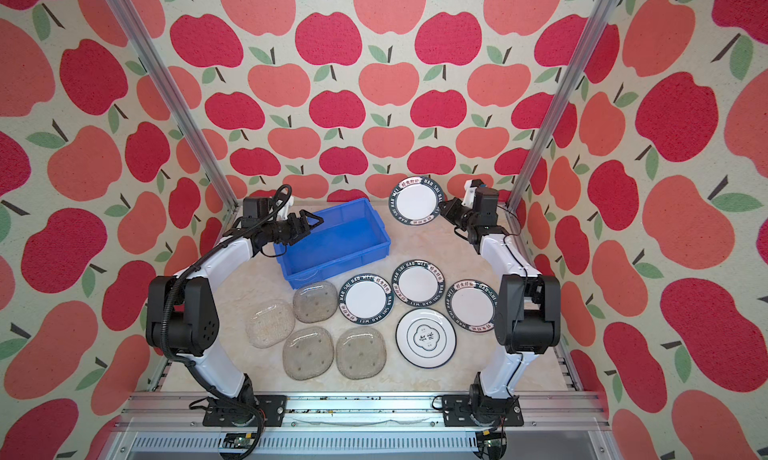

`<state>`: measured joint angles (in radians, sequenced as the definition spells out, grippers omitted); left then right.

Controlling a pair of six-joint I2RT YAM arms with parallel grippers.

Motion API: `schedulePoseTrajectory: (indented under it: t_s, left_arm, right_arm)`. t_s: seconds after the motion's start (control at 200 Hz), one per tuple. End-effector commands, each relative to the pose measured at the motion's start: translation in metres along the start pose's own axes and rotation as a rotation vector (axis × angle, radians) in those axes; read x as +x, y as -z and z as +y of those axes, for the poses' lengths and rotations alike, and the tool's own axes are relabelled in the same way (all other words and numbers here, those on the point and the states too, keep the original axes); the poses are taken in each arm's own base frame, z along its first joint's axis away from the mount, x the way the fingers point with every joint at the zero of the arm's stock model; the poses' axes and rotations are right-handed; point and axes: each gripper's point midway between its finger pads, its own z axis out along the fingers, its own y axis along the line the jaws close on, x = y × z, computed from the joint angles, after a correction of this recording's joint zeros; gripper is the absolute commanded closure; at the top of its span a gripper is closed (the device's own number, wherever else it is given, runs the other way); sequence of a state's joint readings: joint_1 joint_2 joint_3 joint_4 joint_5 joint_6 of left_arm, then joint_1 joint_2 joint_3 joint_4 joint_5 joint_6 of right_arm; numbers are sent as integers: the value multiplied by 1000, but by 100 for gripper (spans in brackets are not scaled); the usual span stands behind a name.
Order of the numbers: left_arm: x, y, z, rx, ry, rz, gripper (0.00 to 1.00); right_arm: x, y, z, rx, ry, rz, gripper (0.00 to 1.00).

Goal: Place the plates into the plastic bin on the countertop
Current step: 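Lift the green-rimmed plate and carry it over the blue bin with the right gripper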

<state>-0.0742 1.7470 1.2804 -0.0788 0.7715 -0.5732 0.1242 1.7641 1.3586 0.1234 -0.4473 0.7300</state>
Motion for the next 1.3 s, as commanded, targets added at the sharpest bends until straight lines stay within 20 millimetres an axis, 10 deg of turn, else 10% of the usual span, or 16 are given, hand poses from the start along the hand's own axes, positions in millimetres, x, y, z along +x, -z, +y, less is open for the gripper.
schedulePoseTrajectory:
  t_s: [0.0, 0.22, 0.785, 1.186, 1.296]
  left_arm:
    - [-6, 10, -23, 94, -6, -52, 13]
    - [-8, 16, -32, 144, -6, -87, 22]
    - [-5, 12, -25, 189, 37, -71, 36]
    - [-3, 12, -14, 220, 93, -49, 100]
    - [-2, 14, -14, 229, 95, -50, 100]
  right_arm:
    - [24, -18, 42, -104, 4, 109, 100]
    - [65, -53, 98, -236, 0, 237, 100]
    - [133, -85, 155, -378, 18, 429, 100]
    - [149, -97, 160, -404, 10, 486, 99]
    - [152, -99, 164, -424, 11, 497, 83]
